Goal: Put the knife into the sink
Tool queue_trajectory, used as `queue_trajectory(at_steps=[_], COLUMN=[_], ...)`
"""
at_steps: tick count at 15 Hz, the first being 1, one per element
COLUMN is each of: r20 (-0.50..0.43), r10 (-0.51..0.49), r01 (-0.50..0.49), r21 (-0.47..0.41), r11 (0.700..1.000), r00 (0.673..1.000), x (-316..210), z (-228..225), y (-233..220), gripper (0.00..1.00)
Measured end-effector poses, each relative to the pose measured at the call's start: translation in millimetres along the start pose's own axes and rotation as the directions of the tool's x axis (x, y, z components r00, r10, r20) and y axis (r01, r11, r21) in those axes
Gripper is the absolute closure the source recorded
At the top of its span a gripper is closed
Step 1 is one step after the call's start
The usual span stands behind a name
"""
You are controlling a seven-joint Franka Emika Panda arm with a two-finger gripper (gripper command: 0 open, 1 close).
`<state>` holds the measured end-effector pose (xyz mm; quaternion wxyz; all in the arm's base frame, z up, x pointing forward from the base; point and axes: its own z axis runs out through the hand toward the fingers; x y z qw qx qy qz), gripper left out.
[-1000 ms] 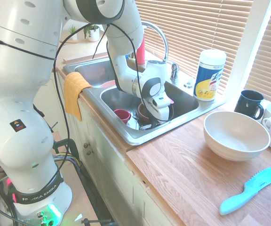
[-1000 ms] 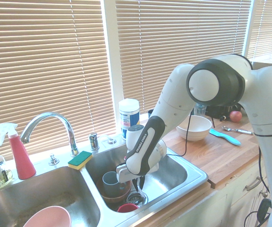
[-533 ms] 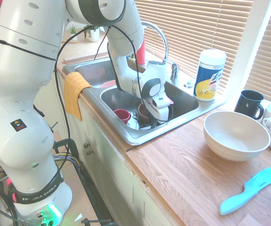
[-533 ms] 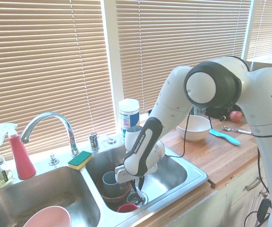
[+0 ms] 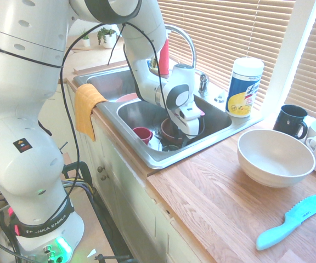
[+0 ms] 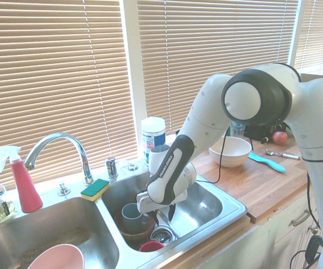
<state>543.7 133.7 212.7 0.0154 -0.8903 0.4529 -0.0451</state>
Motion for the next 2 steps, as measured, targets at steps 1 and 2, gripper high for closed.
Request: queue_trajectory(at_steps=[1,2], r20=[-0.011,-0.017], r10=[-0.011,-0.017], r01=[0.011,0.018], r21=[0.009,0.009], r11=[1.000,1.000], r00=[1.000,1.000], x=[-0.5,-1.7], z=[-28.4,-57.8], y=[-2.7,-1.1], gripper=[0.00,0.00])
